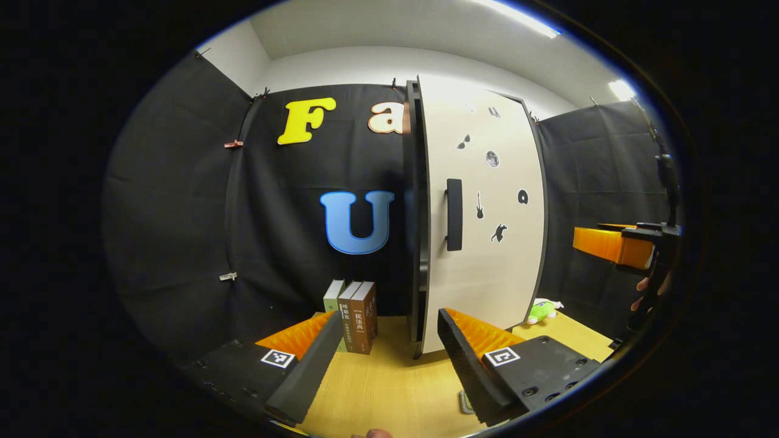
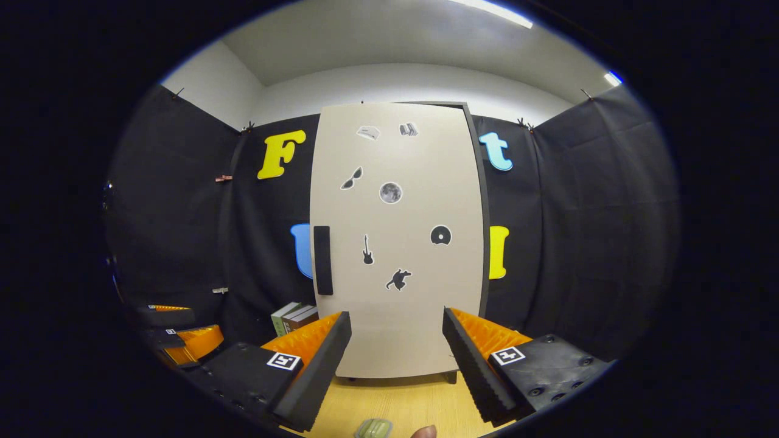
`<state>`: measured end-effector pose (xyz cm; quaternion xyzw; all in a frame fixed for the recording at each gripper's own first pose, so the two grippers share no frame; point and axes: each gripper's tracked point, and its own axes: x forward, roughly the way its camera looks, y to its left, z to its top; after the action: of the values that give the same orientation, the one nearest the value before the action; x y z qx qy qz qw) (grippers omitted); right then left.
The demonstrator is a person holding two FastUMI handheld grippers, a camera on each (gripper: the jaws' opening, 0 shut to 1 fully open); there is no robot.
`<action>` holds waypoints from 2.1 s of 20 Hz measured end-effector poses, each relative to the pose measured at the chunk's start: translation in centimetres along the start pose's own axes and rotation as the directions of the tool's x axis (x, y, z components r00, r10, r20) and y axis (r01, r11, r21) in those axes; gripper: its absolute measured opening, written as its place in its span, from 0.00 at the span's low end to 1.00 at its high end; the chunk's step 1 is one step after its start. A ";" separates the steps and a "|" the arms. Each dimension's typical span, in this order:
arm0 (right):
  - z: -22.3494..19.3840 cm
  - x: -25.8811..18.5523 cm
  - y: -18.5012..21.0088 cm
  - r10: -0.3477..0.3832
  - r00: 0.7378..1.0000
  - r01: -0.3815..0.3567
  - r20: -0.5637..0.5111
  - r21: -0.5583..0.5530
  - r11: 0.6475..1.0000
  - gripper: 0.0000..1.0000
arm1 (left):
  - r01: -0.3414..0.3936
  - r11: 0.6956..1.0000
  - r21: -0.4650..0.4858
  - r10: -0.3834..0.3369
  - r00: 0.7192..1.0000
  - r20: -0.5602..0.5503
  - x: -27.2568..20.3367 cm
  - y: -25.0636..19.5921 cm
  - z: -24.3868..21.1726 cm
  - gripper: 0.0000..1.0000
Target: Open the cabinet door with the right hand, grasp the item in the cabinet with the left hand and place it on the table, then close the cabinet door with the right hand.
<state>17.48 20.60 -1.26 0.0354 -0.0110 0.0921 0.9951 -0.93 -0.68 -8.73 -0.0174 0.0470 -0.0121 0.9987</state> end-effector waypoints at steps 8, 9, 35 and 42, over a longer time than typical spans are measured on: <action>0.3 0.0 -0.3 0.001 1.000 -0.001 0.000 -0.017 1.000 0.97 | 0.000 1.000 0.001 0.000 1.000 0.000 0.2 -0.5 -0.3 0.97; 0.2 -0.1 -0.3 0.001 1.000 -0.001 -0.002 -0.015 1.000 0.97 | 0.001 1.000 -0.002 -0.001 1.000 0.000 0.2 -0.5 -0.3 0.97; -0.2 0.2 0.1 0.017 1.000 -0.017 -0.001 -0.027 0.999 0.96 | -0.027 0.999 -0.019 0.027 1.000 0.007 -0.5 0.5 -0.4 0.97; -0.2 0.2 0.2 0.021 1.000 -0.021 0.000 -0.025 0.999 0.96 | -0.028 0.999 -0.014 0.029 1.000 0.008 -0.6 0.6 -0.4 0.97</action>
<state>17.60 20.86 -1.48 0.0227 -0.0126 0.1022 0.9944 -1.52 -0.10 -9.09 -0.0237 0.0431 0.0026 0.9988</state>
